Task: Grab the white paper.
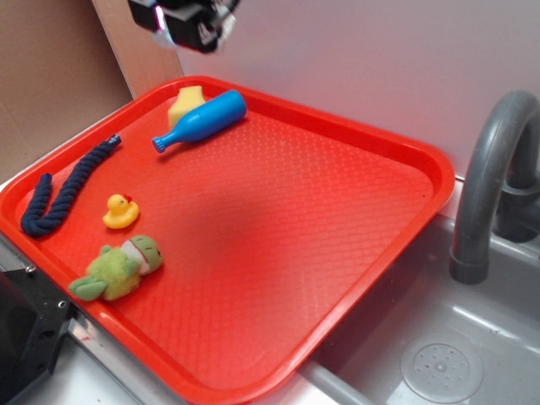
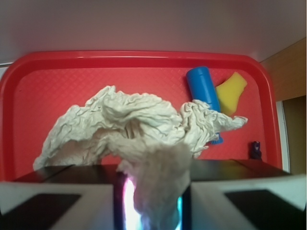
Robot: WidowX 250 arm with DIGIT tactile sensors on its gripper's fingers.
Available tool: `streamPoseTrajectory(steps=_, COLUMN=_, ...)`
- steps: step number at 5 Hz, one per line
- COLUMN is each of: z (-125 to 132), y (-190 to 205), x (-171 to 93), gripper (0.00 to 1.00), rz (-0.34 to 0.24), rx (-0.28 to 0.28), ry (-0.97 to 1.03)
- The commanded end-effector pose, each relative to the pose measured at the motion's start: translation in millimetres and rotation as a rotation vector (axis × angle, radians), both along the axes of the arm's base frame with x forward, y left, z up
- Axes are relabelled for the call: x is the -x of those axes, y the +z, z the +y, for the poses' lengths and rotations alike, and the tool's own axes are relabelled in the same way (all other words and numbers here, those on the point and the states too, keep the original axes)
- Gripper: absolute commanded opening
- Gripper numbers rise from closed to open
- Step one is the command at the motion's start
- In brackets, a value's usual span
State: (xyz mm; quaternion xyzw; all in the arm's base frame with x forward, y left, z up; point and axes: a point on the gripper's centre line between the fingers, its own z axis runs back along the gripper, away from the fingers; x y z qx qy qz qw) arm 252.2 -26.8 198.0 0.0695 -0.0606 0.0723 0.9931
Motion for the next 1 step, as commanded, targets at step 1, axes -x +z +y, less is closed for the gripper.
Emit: streamPoseTrajectory(steps=1, z=6.2, y=30.7, x=0.3, gripper=0.0, rz=-0.077, rx=0.01, ry=0.004)
